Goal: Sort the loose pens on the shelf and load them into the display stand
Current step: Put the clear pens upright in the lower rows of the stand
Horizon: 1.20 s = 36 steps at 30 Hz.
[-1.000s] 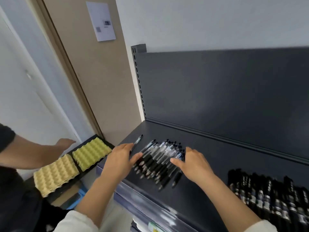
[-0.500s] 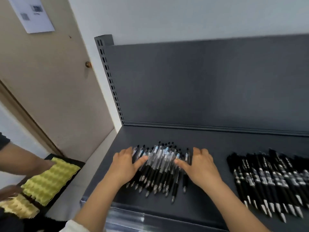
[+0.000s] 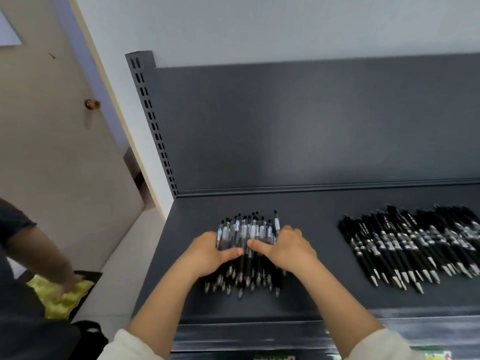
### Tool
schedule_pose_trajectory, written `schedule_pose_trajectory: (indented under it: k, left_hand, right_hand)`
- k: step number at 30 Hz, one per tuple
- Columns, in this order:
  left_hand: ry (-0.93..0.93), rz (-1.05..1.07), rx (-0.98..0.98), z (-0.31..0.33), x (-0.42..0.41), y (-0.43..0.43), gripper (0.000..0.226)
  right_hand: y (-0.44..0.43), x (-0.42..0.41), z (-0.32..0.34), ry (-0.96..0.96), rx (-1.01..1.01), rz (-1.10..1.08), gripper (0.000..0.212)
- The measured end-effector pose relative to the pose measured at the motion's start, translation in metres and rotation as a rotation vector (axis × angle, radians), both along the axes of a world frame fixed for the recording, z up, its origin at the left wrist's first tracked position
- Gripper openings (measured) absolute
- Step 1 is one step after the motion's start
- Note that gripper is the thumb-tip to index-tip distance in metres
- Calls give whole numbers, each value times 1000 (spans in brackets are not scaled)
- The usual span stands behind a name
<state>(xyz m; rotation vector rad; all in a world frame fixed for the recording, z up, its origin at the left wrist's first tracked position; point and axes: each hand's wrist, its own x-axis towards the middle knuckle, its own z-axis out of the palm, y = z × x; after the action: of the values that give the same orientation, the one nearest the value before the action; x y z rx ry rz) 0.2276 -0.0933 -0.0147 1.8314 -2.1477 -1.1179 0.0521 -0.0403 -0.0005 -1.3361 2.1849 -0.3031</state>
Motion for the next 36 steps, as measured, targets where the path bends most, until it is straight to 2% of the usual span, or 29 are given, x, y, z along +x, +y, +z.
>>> schedule_pose_trajectory:
  k: [2,7,8,13,16,21,24,27,30,32,36]
  left_hand:
    - [1,-5,5,-1,-1,-1,68]
    - [98,-46,-11,4,-4,1,21]
    - [122,-44,-5,5,-4,1,17]
    - [101,-22,-17,6,-2,-1,35]
    - [125,15,-16,6,-1,-1,24]
    - [203,73,-10,4,2,-2,22]
    - [239,111,-32,2,2,-4,19]
    - [253,169,-96,-4,2,-10,24]
    - [296,217,-143,-7,0,-14,40]
    - [354,214,-176,-2,-6,-13,37]
    - [457,192,-305,19,-30,3,33]
  right_hand:
    - [-2,1,1,-32,0,-7,97]
    - [-7,-1,-2,-100,11,-44,81]
    - [-7,-1,-2,-98,13,-48,79]
    - [-12,-3,-3,-59,-1,-31,66]
    - [-15,-9,-3,-118,-31,-65,59]
    - [-13,-27,-3,-341,-97,-145,51]
    - [-11,-40,-4,-464,-141,-219,38]
    - [-6,-53,-3,-609,-227,-316,21]
    - [1,-61,1,-725,-310,-373,13]
    - [7,-64,6,-804,-358,-417,6]
    - [24,-70,20,-1039,-483,-470,11]
